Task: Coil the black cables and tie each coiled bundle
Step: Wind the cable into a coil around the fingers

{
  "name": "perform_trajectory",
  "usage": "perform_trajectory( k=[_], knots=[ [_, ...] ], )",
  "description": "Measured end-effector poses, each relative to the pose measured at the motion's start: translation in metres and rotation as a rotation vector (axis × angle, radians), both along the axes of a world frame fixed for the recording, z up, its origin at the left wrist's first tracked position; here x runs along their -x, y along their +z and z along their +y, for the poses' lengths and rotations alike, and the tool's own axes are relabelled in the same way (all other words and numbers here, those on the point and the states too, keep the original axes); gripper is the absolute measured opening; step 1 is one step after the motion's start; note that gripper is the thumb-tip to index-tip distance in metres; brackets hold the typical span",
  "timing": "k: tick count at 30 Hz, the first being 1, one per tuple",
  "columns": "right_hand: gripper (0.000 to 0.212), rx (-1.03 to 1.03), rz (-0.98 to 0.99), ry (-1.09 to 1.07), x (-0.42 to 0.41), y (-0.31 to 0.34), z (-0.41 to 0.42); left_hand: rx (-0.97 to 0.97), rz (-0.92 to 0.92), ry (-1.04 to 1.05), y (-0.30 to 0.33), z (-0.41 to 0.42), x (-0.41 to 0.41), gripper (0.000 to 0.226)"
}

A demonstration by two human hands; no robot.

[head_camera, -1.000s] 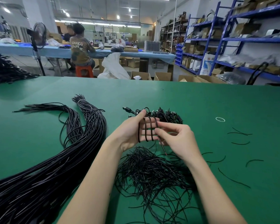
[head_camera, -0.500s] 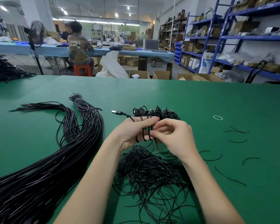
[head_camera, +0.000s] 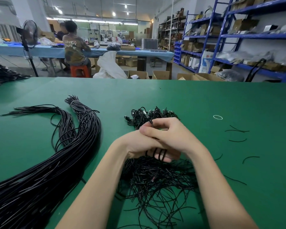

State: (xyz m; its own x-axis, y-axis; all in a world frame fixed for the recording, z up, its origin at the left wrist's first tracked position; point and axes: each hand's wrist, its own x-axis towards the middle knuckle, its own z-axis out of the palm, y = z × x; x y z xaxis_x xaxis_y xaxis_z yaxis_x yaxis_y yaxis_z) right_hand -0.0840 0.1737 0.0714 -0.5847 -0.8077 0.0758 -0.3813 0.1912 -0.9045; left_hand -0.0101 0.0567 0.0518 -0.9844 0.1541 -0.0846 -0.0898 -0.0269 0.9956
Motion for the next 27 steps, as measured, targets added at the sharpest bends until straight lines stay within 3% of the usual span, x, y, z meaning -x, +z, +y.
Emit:
perform_trajectory(
  k=[4, 14, 17, 20, 22, 27],
  knots=[
    [0.014, 0.159, -0.136, -0.122, 0.006, -0.004, 0.001, -0.065, -0.060, -0.090, 0.004, -0.006, -0.005, 0.015],
    [0.043, 0.121, -0.230, -0.263, 0.018, -0.010, 0.002, -0.135, 0.039, 0.018, 0.006, -0.014, -0.006, 0.018],
    [0.045, 0.131, -0.121, -0.371, 0.020, -0.013, 0.001, -0.106, 0.067, 0.073, 0.007, -0.013, -0.006, 0.026],
    [0.041, 0.193, 0.066, -0.428, 0.022, -0.014, 0.000, -0.012, 0.097, 0.149, 0.009, -0.007, -0.002, 0.019],
    [0.038, 0.236, 0.190, -0.476, 0.021, -0.015, -0.003, 0.008, 0.094, 0.191, 0.009, -0.002, 0.001, 0.034],
    [0.025, 0.301, 0.279, -0.453, 0.023, -0.021, 0.001, -0.014, 0.027, 0.146, 0.010, 0.004, -0.003, 0.035]
  ],
)
